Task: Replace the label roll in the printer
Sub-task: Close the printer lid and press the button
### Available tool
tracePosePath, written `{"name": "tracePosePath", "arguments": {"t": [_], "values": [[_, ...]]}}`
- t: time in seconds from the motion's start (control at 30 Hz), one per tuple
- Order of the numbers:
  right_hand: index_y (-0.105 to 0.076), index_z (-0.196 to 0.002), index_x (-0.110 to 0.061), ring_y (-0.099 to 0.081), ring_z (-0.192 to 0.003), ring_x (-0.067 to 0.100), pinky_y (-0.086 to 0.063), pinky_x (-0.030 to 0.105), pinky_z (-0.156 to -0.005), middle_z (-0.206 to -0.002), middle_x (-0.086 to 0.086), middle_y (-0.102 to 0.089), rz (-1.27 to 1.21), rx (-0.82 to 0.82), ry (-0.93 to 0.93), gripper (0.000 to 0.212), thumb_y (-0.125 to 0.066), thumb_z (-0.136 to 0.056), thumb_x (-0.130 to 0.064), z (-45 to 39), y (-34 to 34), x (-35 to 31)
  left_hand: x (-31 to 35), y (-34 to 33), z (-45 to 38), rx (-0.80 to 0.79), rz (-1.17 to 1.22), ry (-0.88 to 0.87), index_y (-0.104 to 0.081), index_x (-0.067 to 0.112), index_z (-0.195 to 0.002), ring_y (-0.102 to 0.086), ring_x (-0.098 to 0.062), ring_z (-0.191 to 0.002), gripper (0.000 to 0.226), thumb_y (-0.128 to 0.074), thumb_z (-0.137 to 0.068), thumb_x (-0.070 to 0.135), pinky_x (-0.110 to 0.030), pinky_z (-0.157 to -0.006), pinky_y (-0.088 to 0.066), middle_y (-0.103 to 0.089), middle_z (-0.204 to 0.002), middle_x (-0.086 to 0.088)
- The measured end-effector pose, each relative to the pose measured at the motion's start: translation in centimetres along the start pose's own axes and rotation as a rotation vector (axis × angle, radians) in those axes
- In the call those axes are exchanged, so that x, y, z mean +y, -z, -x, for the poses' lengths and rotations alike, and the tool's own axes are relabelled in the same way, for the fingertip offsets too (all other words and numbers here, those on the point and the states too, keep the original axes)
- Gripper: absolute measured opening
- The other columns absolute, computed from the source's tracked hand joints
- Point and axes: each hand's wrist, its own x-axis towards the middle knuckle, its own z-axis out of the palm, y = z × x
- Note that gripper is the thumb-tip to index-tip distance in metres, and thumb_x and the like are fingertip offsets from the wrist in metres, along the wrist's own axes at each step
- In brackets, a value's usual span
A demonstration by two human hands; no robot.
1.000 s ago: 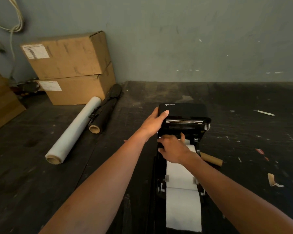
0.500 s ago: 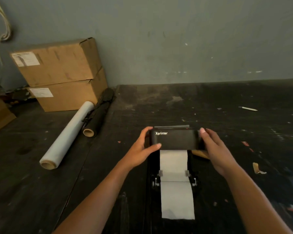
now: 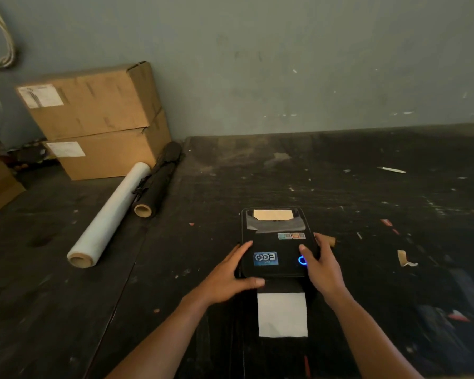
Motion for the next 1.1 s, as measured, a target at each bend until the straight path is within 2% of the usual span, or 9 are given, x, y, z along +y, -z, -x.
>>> {"name": "tracePosePath", "arguments": {"t": [0.07, 0.13, 0.33, 0.63, 0.77, 0.9, 1.1], "values": [[-0.021, -0.145, -0.028, -0.039, -0.131, 0.027, -0.038, 0.047, -0.101, -0.147, 0.007, -0.037, -0.003, 0.020, -0.044, 0.063, -0.053, -0.091, -0.035, -0.1, -0.1, 0.4, 0.3, -0.8, 0.1, 0.073, 0.106, 0.009, -0.015, 0.077, -0.126, -0.016, -0.019, -0.146, 0.064, -0.056, -0.077, 0.071, -0.045, -0.116, -0.025, -0.011, -0.161, 0.008], [-0.021, -0.145, -0.027, -0.039, -0.131, 0.027, -0.038, 0.046, -0.102, -0.147, 0.007, -0.038, -0.004, 0.017, -0.067, 0.064, -0.052, -0.091, -0.039, -0.1, -0.2, 0.9, 0.4, -1.5, 0.2, 0.131, 0.213, 0.018, -0.018, 0.079, -0.120, -0.019, -0.017, -0.146, 0.049, -0.051, -0.088, 0.061, -0.044, -0.116, -0.026, -0.015, -0.161, 0.007], [-0.021, -0.146, -0.026, -0.038, -0.132, 0.027, -0.036, 0.047, -0.103, -0.147, 0.007, -0.038, -0.001, 0.001, -0.068, 0.064, -0.051, -0.091, -0.041, -0.4, -0.1, 1.3, 0.3, -2.2, 0.0, 0.168, 0.307, 0.020, -0.019, 0.063, -0.138, -0.023, -0.017, -0.144, 0.057, -0.051, -0.092, 0.053, -0.044, -0.116, -0.027, -0.019, -0.160, 0.007], [-0.022, -0.146, -0.026, -0.038, -0.133, 0.027, -0.035, 0.048, -0.104, -0.147, 0.006, -0.038, -0.010, -0.003, -0.072, 0.065, -0.051, -0.091, -0.042, -0.6, -0.1, 1.4, 0.3, -2.5, 0.1, 0.185, 0.388, 0.027, -0.019, 0.066, -0.137, -0.027, -0.019, -0.142, 0.058, -0.053, -0.091, 0.052, -0.040, -0.109, -0.032, -0.022, -0.159, 0.007], [-0.021, -0.146, -0.026, -0.037, -0.133, 0.027, -0.035, 0.047, -0.104, -0.148, 0.006, -0.037, -0.007, 0.000, -0.076, 0.065, -0.050, -0.091, -0.043, -0.6, -0.1, 1.5, 0.3, -2.6, 0.1, 0.185, 0.403, 0.027, -0.018, 0.065, -0.137, -0.027, -0.018, -0.142, 0.059, -0.053, -0.091, 0.052, -0.034, -0.104, -0.031, -0.022, -0.159, 0.007], [-0.020, -0.146, -0.026, -0.036, -0.134, 0.028, -0.035, 0.048, -0.104, -0.148, 0.006, -0.036, -0.003, 0.006, -0.080, 0.065, -0.050, -0.091, -0.043, -0.6, -0.2, 1.5, 0.3, -2.7, 0.1, 0.186, 0.402, 0.037, -0.016, 0.065, -0.138, -0.025, -0.020, -0.143, 0.062, -0.053, -0.090, 0.053, -0.043, -0.111, -0.029, -0.021, -0.159, 0.006], [-0.022, -0.146, -0.025, -0.037, -0.133, 0.027, -0.035, 0.048, -0.105, -0.147, 0.007, -0.037, -0.006, -0.006, -0.053, 0.064, -0.050, -0.091, -0.042, -0.5, -0.1, 1.5, 0.2, -2.6, 0.1, 0.185, 0.400, 0.033, -0.016, 0.065, -0.138, -0.026, -0.021, -0.143, 0.061, -0.053, -0.091, 0.052, -0.048, -0.114, -0.030, -0.021, -0.159, 0.005]]}}
